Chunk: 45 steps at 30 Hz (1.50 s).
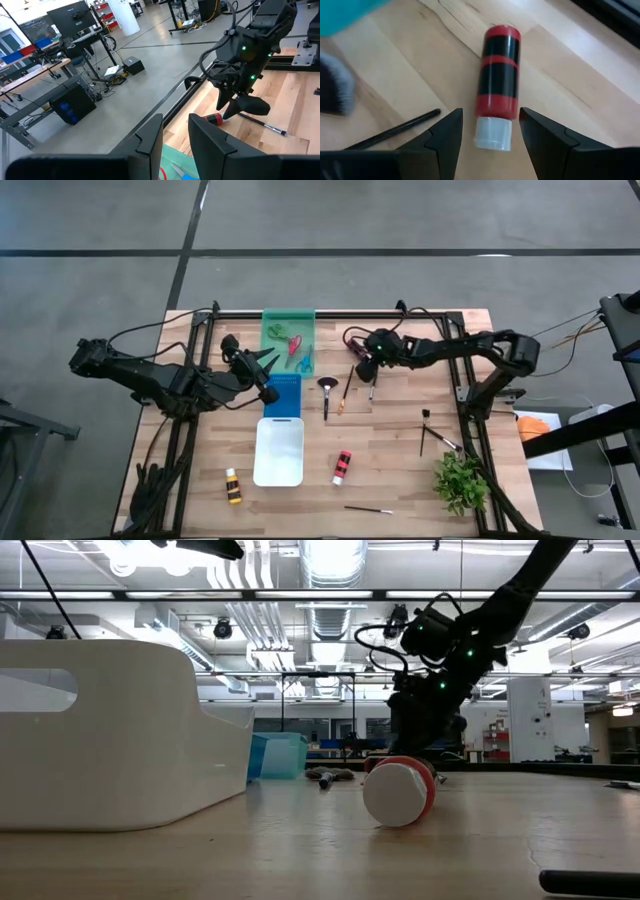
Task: Pick & Place Paint Supplies
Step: Put the red paint bottle into the blue bin
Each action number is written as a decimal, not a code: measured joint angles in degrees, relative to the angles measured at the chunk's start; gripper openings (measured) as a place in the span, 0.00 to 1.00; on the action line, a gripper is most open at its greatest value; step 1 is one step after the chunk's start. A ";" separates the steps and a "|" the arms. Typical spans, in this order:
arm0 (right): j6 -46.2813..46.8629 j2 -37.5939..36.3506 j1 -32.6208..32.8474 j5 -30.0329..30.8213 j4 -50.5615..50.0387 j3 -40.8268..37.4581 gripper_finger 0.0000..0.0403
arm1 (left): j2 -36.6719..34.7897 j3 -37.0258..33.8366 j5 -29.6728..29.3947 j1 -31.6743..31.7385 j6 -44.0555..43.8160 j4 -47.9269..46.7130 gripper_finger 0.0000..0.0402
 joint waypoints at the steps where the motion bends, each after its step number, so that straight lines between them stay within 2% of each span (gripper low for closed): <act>1: 0.42 0.04 -0.20 -0.18 -0.19 -0.04 0.48 | 0.00 0.00 -0.02 0.00 0.00 0.00 0.25; 10: 0.91 -0.40 -0.74 -1.48 -0.18 -1.60 0.48 | 0.00 0.00 0.00 0.00 0.00 0.00 0.25; 25: 0.86 4.09 -1.83 -2.62 2.52 -1.70 0.48 | 0.00 0.00 0.00 0.00 -0.02 0.24 0.25; 28: 0.28 4.41 -2.11 -2.60 3.00 -1.68 0.43 | 0.00 0.00 0.00 0.00 -0.02 0.24 0.25; 32: -0.70 4.09 -2.12 -2.87 2.75 -1.68 0.29 | 0.00 0.00 0.00 0.00 -0.02 0.24 0.25; 34: -1.05 3.69 -2.12 -3.34 2.70 -1.68 0.27 | 0.00 0.00 0.04 0.00 -0.02 0.23 0.25; 38: -1.78 2.62 -2.06 -6.34 2.28 -1.70 0.27 | 0.00 0.00 1.48 0.00 -0.03 0.18 0.25; 45: -2.61 -3.51 1.52 -16.82 1.82 -1.90 0.27 | 0.51 -1.58 11.38 0.00 6.36 1.45 0.25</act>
